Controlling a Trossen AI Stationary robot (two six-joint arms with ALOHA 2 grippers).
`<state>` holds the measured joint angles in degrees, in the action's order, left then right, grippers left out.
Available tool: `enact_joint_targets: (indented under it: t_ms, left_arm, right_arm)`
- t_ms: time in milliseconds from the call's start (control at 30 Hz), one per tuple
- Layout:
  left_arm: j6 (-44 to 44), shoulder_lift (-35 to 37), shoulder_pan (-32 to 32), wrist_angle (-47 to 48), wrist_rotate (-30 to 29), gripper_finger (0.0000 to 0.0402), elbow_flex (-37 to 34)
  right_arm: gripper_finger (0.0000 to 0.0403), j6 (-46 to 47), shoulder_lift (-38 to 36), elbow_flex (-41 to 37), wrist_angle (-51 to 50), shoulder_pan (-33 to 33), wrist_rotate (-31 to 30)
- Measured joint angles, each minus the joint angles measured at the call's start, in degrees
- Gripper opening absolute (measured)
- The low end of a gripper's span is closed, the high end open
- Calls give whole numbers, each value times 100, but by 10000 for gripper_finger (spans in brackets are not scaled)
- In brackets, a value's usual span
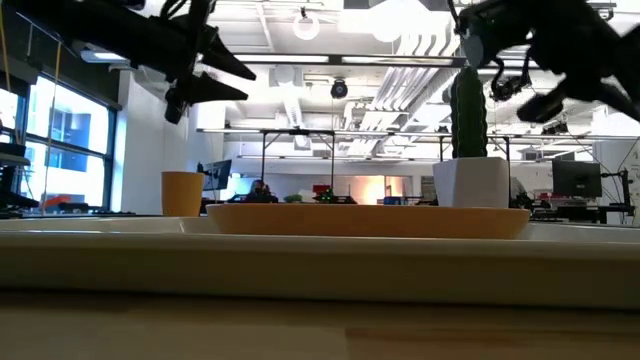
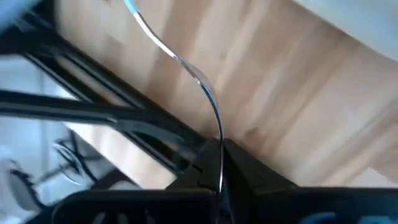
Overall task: Pick and place plate/cup/fork/spoon on tray
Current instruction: Put the orange fork on the light brown serving tray to the left side of orange plate
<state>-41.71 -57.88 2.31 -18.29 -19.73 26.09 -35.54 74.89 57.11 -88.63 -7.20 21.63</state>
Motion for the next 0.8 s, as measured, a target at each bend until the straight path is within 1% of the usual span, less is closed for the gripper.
enact_joint_targets:
  t_ms: [67,133,233,300,400,500,633,700,733,800]
  left_arm:
    - [-1,-272,0,-406,97,142,0]
    - [32,-594,-7,-898,236,142,19]
    - [208,-1116,-7,-984,612,142,384]
    - [421,-1445,-7,-962,956,142,744]
    - [798,-1855,-9,-568,1510,142,1345]
    - [1118,-2158,-30,-38,2039,142,1905]
    - [1375,-2393,-140,470,2513,142,2428]
    - [1432,-2487,-198,468,2706,142,2596]
    - [1445,-2508,-214,507,2801,142,2649]
    - [1521,-2590,-243,495,2851,142,2793]
  right_arm:
    - [0,464,35,200,52,2,147]
    - [0,1035,194,396,136,0,157]
    - [0,1875,680,705,152,-5,155]
    - [0,2261,1106,901,60,-4,196]
    - [0,2415,1720,1246,-131,-7,533]
    - [0,2659,2095,1591,-136,-39,950]
    - [0,2779,2311,2012,-132,-244,1894]
    - [0,2863,2365,2167,-143,-408,2288]
    - [0,2955,2402,2222,-133,-490,2400]
    - [0,3158,2514,2305,-118,-647,2396]
